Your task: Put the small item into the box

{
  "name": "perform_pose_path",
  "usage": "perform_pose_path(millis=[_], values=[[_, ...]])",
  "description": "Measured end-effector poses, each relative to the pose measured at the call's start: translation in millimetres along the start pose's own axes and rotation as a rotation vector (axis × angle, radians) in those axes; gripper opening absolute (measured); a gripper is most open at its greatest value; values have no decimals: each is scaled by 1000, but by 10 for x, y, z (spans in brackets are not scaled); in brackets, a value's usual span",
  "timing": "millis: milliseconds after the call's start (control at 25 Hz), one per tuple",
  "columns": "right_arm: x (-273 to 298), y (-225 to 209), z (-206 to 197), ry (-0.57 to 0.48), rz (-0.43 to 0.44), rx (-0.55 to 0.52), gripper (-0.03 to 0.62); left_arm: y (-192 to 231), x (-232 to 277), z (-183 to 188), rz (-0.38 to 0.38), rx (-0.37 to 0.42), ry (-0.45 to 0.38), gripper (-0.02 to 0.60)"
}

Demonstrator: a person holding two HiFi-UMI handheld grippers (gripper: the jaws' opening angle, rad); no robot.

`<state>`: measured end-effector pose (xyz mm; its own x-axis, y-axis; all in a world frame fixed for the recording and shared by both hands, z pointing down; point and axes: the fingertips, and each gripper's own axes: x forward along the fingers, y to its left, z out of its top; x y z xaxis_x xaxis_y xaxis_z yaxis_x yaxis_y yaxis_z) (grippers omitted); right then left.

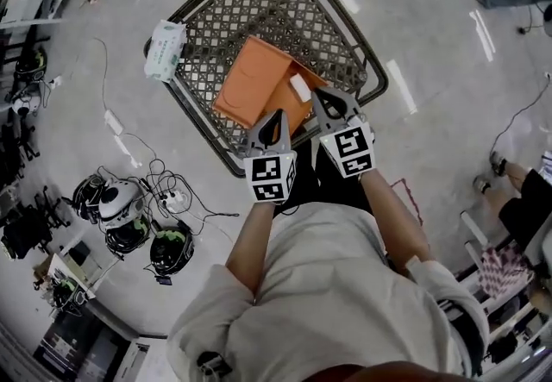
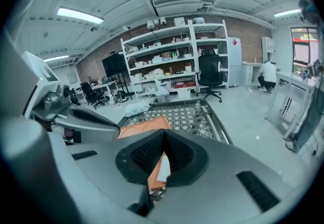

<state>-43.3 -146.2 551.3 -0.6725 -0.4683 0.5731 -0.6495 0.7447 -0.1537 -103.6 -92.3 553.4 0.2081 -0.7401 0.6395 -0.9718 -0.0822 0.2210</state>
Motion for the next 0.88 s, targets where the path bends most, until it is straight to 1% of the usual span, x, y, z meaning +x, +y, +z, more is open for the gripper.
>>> perform_pose_path(millis=[120,280,480,600,720,880], values=[[-175,52,168,-63,20,-64,3,-75,-151,48,53,-27,-37,9],[-436,148,307,-129,60,-109,3,-204,-392,70,124,-53,-94,9],[-690,323,426,-186,107,-169,3,-232,-691,158,212,-59,-173,9],[-816,365,526,-221,107,-171,3,-268,-861,269,235,-41,-220,9],[-992,408,590,-262,91,-157,3,-313,-1034,308,247,-23,-243,9],[-1164,446,642,-299,62,-152,3,-355,-1281,395,247,-10,-292,9]])
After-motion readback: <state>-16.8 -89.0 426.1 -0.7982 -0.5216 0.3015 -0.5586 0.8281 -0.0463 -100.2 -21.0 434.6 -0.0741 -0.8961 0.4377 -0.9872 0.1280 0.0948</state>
